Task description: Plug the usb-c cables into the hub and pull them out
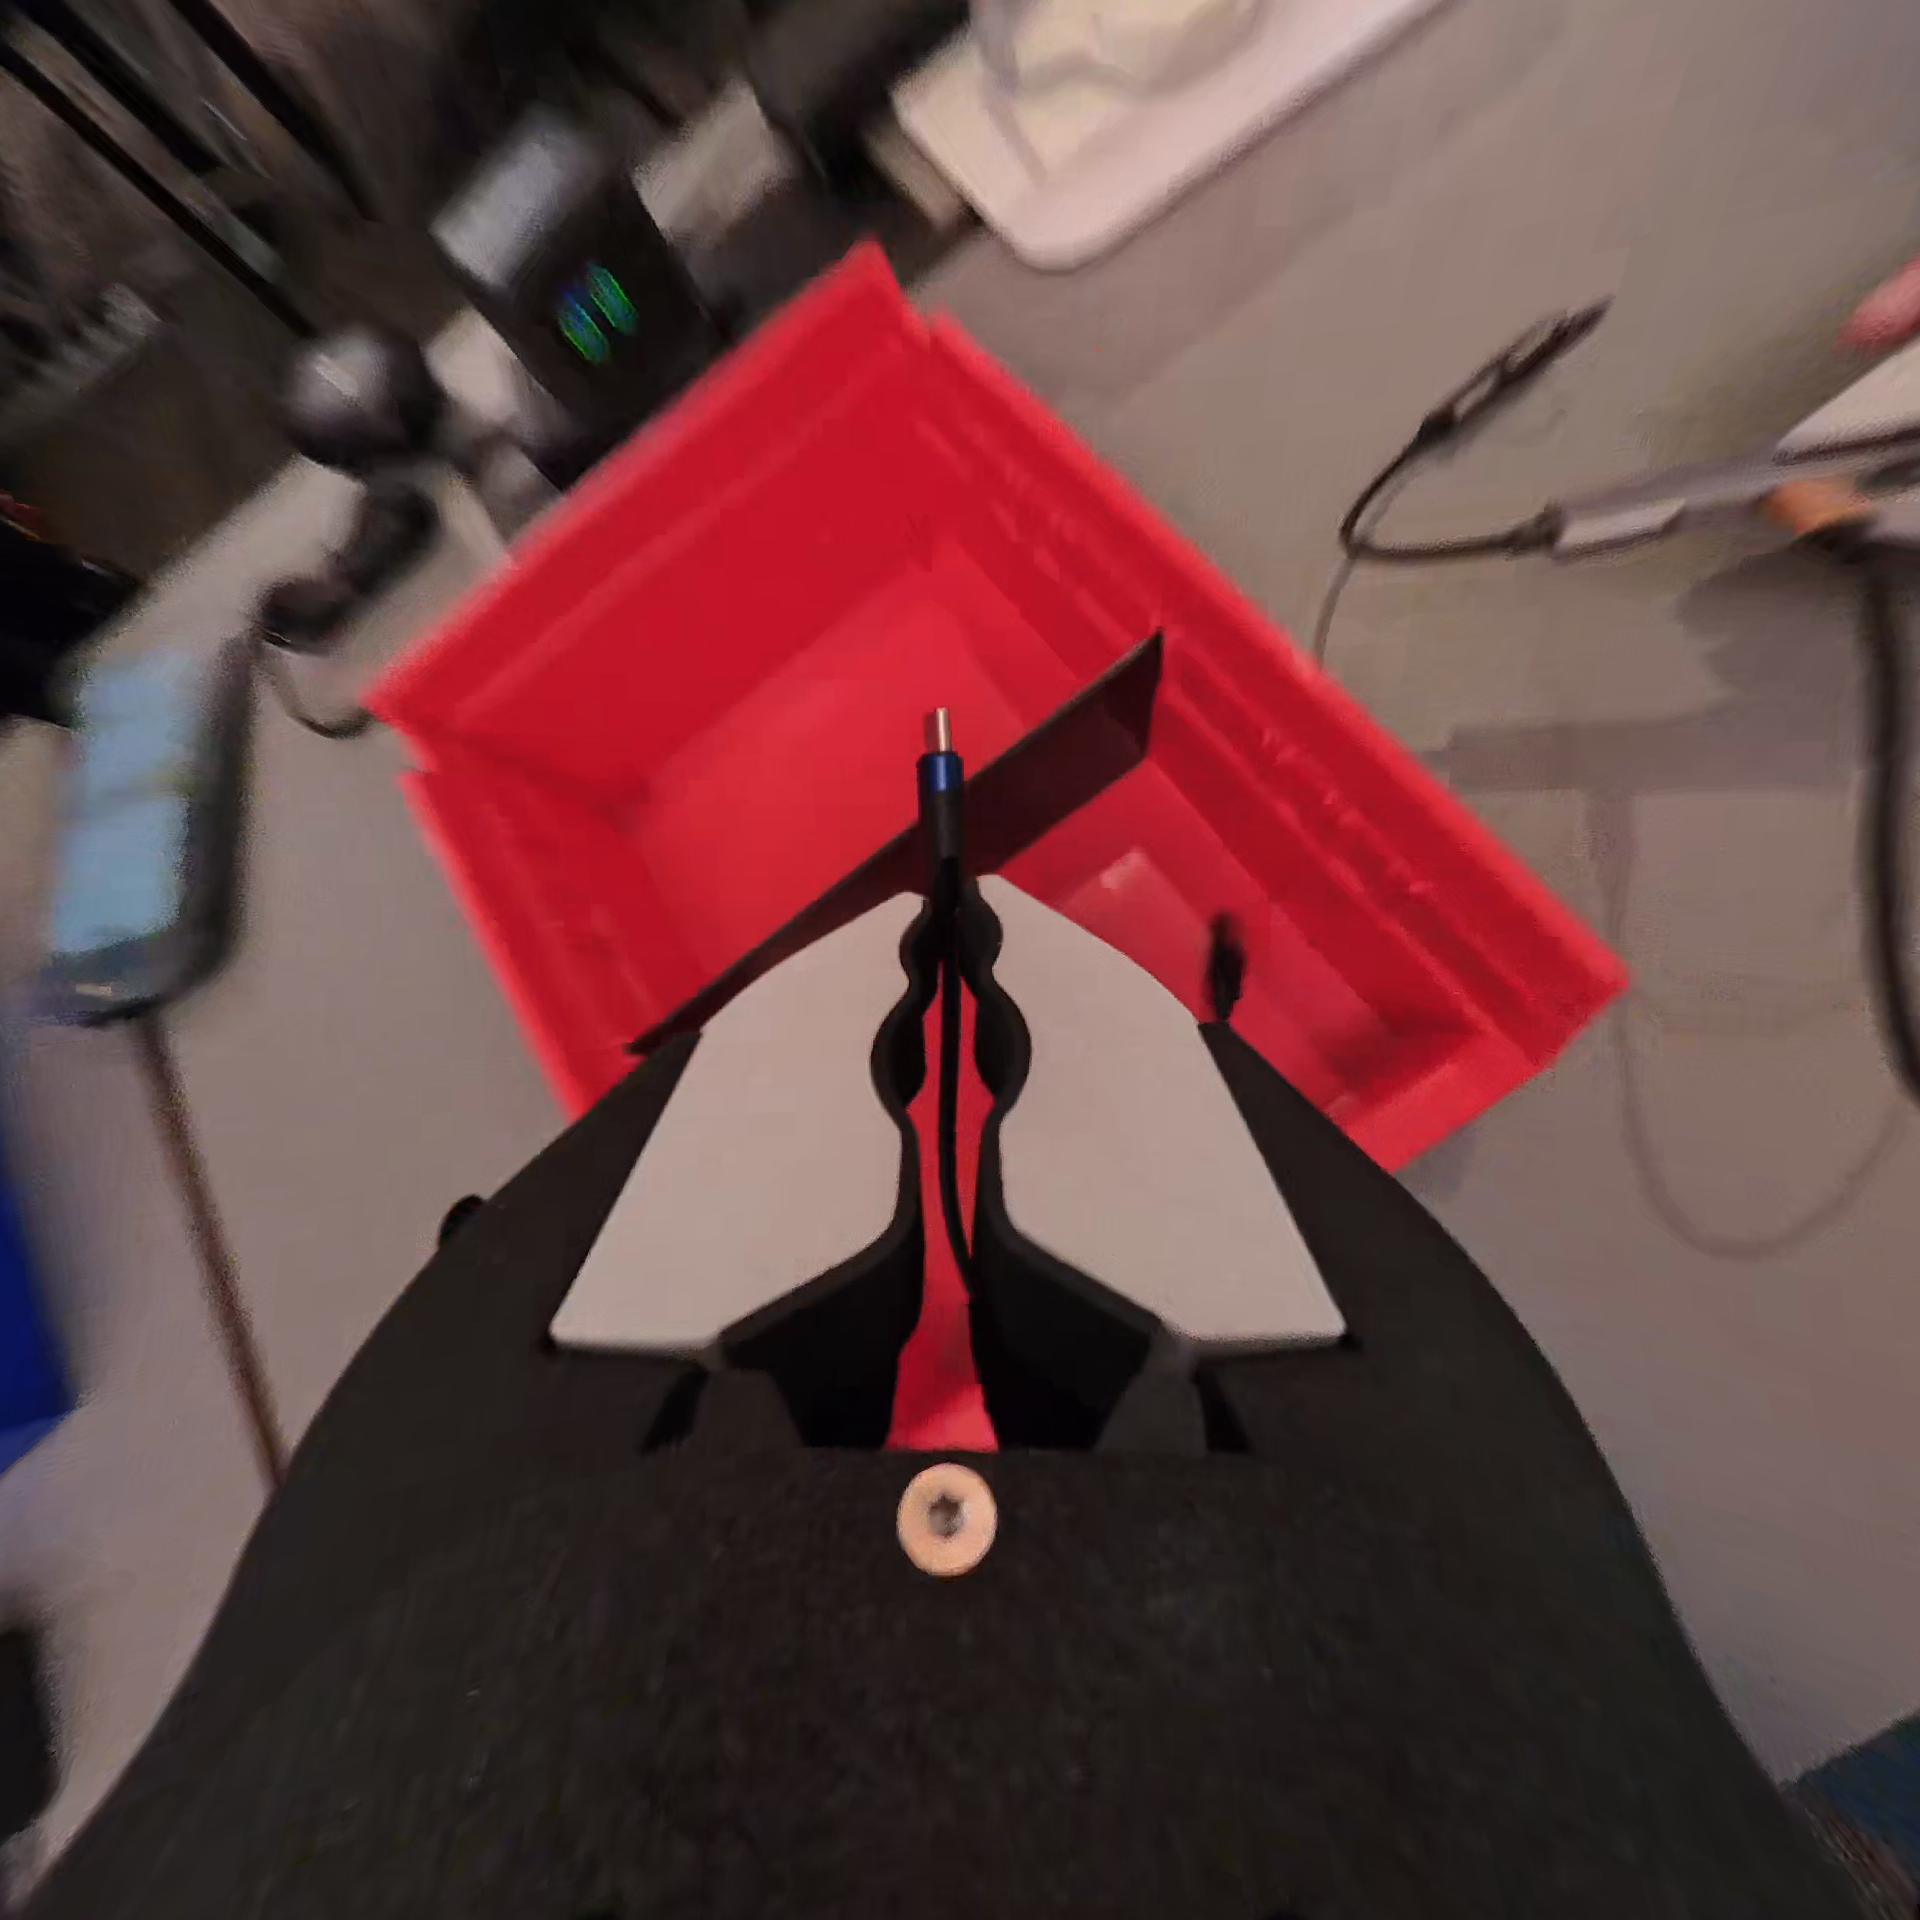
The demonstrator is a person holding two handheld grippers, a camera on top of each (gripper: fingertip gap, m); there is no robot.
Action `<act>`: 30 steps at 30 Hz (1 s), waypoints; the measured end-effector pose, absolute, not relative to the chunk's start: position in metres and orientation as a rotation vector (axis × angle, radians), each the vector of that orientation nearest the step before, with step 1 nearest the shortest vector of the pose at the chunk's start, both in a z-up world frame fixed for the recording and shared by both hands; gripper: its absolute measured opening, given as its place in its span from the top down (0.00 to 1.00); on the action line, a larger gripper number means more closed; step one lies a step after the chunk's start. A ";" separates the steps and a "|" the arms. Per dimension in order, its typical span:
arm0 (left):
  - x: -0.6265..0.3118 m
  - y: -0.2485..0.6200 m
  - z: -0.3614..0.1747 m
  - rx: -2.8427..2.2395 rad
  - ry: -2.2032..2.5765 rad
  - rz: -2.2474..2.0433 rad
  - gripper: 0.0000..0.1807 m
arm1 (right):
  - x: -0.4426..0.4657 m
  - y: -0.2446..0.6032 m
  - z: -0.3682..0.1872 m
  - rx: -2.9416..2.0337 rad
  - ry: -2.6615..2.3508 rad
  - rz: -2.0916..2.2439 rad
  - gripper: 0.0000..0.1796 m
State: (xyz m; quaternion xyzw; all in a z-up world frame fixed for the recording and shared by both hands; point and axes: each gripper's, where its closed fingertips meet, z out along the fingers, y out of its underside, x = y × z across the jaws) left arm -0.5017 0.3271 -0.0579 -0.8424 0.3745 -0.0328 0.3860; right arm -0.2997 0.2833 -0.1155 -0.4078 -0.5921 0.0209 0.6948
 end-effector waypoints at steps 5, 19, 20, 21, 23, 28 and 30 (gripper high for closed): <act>-0.502 0.270 0.059 -1.904 0.910 0.230 0.98 | -0.299 0.284 -0.116 -0.900 -1.320 0.013 0.95; -0.350 0.212 -0.091 -2.063 1.433 0.386 0.98 | -0.305 0.283 -0.132 -0.795 -1.426 -0.309 0.95; -0.346 0.217 -0.101 -2.073 1.446 0.375 0.98 | -0.306 0.283 -0.132 -0.794 -1.430 -0.318 0.95; -0.342 0.221 -0.109 -2.080 1.452 0.354 0.98 | -0.306 0.283 -0.134 -0.799 -1.435 -0.319 0.95; -0.335 0.230 -0.121 -2.086 1.451 0.297 0.98 | -0.306 0.284 -0.135 -0.804 -1.439 -0.320 0.95; -0.328 0.248 -0.135 -2.033 1.473 0.297 0.98 | -0.305 0.287 -0.134 -0.834 -1.425 -0.290 0.95; -0.326 0.252 -0.140 -2.011 1.487 0.323 0.98 | -0.304 0.288 -0.135 -0.838 -1.428 -0.288 0.95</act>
